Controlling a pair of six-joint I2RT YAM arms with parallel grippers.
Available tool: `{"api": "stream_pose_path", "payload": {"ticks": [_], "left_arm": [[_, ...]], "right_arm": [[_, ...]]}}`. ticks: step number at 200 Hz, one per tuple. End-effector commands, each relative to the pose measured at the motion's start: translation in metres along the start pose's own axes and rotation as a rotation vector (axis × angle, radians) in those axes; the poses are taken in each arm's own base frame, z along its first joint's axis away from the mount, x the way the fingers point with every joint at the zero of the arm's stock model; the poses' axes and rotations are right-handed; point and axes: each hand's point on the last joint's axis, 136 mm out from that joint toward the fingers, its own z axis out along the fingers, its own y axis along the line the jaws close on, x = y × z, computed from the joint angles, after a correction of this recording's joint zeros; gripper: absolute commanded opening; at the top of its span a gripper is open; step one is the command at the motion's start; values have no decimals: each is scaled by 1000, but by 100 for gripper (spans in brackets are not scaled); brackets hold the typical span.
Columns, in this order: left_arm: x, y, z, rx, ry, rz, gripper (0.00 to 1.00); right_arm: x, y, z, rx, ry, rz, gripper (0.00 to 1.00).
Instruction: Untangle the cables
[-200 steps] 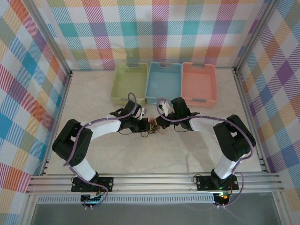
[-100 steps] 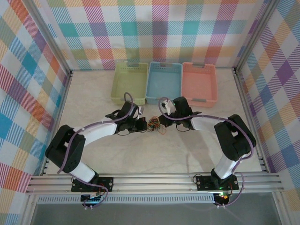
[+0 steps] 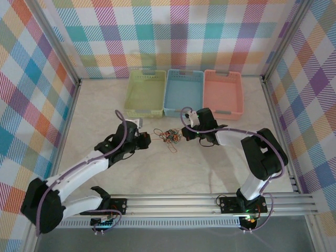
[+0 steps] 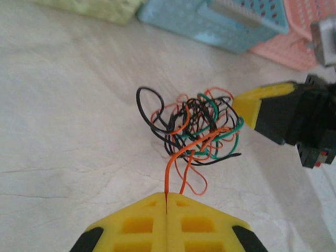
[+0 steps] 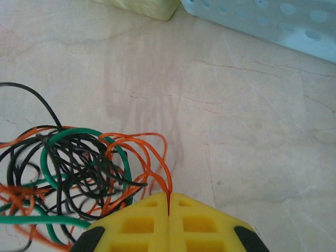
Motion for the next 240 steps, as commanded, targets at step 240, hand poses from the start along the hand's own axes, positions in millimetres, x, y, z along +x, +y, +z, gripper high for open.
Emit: {"api": "stream_pose_path", "payload": {"ticks": [240], "left_arm": [[-53, 70, -139, -229, -595, -106, 0]], "right_arm": [[-11, -64, -36, 352, -117, 141, 0]]}}
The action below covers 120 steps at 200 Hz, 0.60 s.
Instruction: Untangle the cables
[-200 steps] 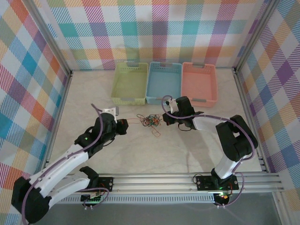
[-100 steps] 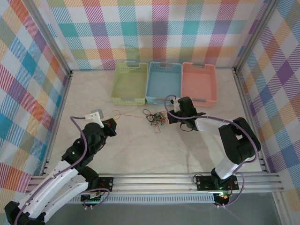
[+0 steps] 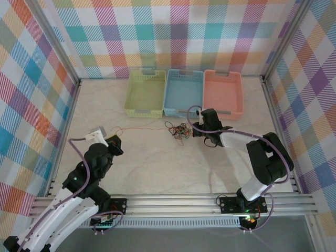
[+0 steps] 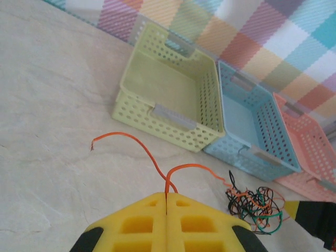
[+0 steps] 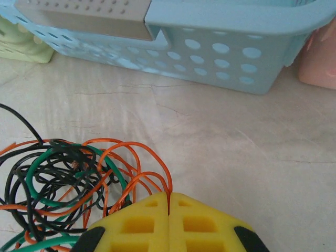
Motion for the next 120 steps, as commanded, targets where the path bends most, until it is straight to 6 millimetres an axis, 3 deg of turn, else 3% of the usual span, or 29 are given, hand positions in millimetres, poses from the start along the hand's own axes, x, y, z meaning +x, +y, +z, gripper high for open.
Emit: {"api": "stream_pose_path", "payload": {"ticks": [1, 67, 120], "left_arm": [[-15, 7, -6, -47, -49, -1, 0], [-34, 19, -28, -65, -131, -57, 0], [-19, 3, -13, -22, -46, -2, 0]], "right_arm": [[-4, -4, -7, 23, -16, 18, 0], [-3, -4, -6, 21, -11, 15, 0], [-4, -1, -6, 2, -11, 5, 0]]}}
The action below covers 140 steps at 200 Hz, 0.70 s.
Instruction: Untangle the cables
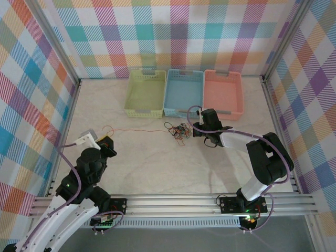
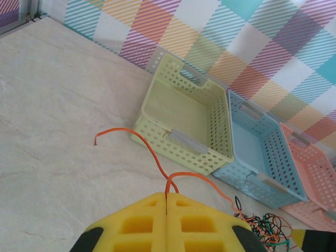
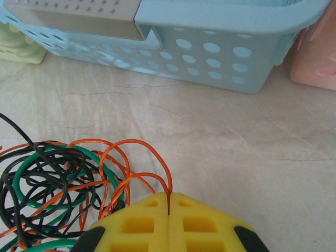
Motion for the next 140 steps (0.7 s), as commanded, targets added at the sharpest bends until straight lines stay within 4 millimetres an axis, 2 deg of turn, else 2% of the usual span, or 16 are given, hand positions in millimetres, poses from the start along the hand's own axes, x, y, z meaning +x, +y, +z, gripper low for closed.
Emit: {"api": "stream_pose_path", "payload": {"ticks": [1, 41, 45, 62, 71, 82, 101, 113, 140], "left_arm": [[0, -12, 4, 29, 32, 27, 0], [28, -41, 24, 108, 185, 105, 0], [30, -45, 25, 122, 200, 112, 0], [40, -64, 27, 216, 250, 135, 0], [46, -68, 26, 245, 272, 140, 0], [42, -77, 25, 290, 257, 133, 0], [46, -82, 23, 316, 282, 149, 0], [48, -87, 22, 342, 297, 149, 0], [56, -106, 17, 448, 340, 151, 0]], "right_arm": [[-4, 2, -6, -16, -10, 5, 0], [-11, 20, -10, -113, -45, -24, 0], [-11, 22, -11, -121, -50, -28, 3], [-18, 28, -18, -146, -90, -52, 27], [-22, 33, -24, -163, -131, -82, 33], [-27, 41, -34, -186, -195, -122, 37], [-31, 64, -49, -257, -270, -214, 39], [-29, 86, -58, -329, -305, -302, 42], [-11, 133, -67, -476, -344, -503, 49]]}}
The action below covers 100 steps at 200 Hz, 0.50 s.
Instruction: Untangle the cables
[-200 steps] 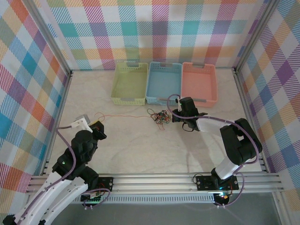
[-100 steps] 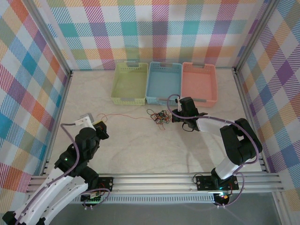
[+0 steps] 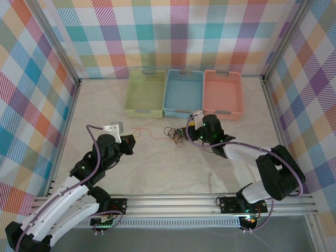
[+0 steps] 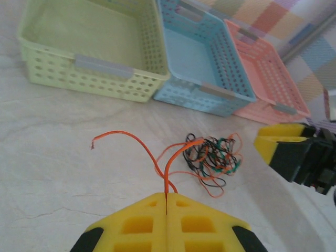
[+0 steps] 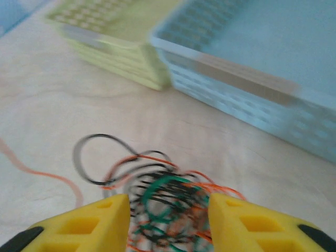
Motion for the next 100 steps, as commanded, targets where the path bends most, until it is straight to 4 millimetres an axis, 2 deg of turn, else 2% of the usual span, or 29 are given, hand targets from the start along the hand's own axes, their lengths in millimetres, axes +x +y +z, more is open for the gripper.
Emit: {"api": "stream_pose_path", "payload": {"ticks": [1, 28, 57, 70, 100], "left_arm": [[-12, -33, -3, 153, -6, 27, 0], [-3, -50, 3, 242, 56, 31, 0], [12, -70, 14, 336, 159, 29, 0], [20, -75, 20, 351, 207, 31, 0], [35, -86, 29, 383, 299, 44, 0]], "right_arm": [[-16, 50, -2, -183, -112, -220, 49], [-14, 86, -8, -324, -192, -363, 56], [-1, 118, -11, -460, -199, -463, 60], [2, 127, -12, -493, -213, -499, 60], [7, 132, -11, -510, -218, -541, 57]]}}
